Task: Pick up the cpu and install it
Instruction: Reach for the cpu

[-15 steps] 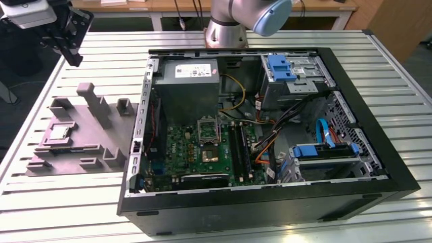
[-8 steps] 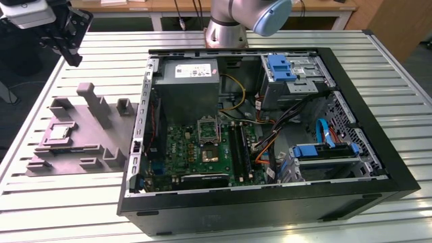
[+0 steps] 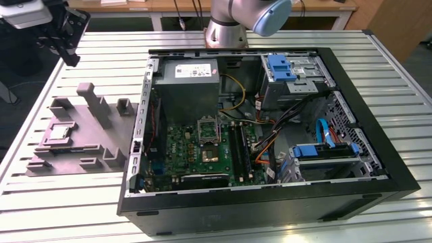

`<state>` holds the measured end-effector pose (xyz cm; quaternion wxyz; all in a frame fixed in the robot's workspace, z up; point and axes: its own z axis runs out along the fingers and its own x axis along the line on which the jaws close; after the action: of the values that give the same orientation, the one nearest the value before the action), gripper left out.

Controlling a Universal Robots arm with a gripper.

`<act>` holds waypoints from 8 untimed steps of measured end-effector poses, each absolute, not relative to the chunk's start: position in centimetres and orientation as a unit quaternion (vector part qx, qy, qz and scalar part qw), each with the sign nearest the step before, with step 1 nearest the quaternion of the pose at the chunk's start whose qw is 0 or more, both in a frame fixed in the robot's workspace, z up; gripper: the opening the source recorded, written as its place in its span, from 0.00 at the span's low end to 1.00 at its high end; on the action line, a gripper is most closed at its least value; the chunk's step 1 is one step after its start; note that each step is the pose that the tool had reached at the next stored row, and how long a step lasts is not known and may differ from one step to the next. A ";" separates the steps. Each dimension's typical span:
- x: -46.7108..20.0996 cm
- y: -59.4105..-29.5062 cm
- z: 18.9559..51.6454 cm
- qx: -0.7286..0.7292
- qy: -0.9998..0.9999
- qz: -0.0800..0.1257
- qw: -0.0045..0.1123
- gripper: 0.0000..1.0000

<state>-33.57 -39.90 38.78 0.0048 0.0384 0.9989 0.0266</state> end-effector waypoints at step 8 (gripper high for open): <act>-33.9 -39.9 38.8 0.038 0.999 0.027 0.005 0.11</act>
<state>-33.93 -39.89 38.78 0.0048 0.0384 0.9989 0.0266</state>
